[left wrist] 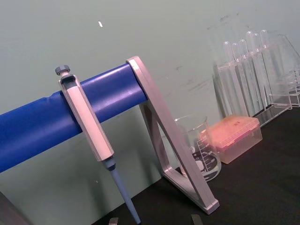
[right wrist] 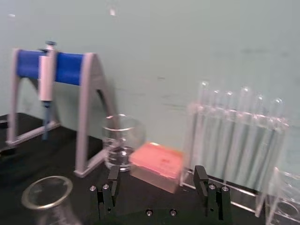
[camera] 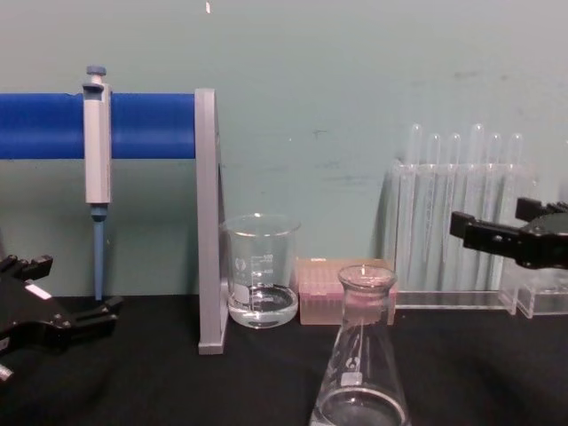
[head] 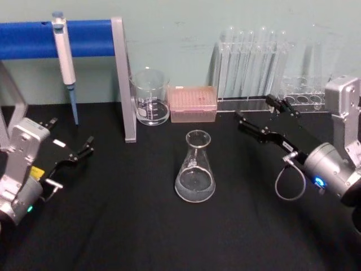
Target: Grasp the erlenmeyer flask with one hand, shake it three times, then place it back.
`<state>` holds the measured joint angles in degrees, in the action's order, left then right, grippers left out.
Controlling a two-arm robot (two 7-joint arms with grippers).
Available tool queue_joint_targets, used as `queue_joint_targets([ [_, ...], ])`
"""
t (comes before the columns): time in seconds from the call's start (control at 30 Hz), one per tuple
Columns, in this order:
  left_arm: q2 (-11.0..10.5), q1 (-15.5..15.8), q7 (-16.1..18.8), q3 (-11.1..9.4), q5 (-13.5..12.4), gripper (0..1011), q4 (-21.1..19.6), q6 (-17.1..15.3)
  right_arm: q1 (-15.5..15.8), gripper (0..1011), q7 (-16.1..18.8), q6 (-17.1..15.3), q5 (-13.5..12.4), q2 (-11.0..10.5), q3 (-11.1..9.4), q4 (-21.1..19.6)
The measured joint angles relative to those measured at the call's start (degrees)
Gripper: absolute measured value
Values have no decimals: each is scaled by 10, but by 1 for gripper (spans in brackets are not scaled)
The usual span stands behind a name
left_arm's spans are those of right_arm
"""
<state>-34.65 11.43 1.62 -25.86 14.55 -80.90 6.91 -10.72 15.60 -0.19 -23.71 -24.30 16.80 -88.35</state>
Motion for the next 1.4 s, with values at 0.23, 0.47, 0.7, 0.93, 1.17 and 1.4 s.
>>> queue_joint_targets([
  [0.23, 0, 0, 0, 0, 0, 1001, 0, 0, -22, 1000, -37, 8, 28, 41, -1, 65],
  [0.47, 0, 0, 0, 0, 0, 1001, 0, 0, -41, 1000, -50, 30, 57, 68, 2, 135],
  [0.7, 0, 0, 0, 0, 0, 1001, 0, 0, -52, 1000, -50, 48, 79, 83, 7, 189],
  [0.93, 0, 0, 0, 0, 0, 1001, 0, 0, -56, 1000, -47, 50, 91, 93, 4, 215],
  [1.17, 0, 0, 0, 0, 0, 1001, 0, 0, -56, 1000, -47, 43, 103, 100, 0, 226],
  [1.4, 0, 0, 0, 0, 0, 1001, 0, 0, -57, 1000, -47, 41, 105, 100, -1, 227],
])
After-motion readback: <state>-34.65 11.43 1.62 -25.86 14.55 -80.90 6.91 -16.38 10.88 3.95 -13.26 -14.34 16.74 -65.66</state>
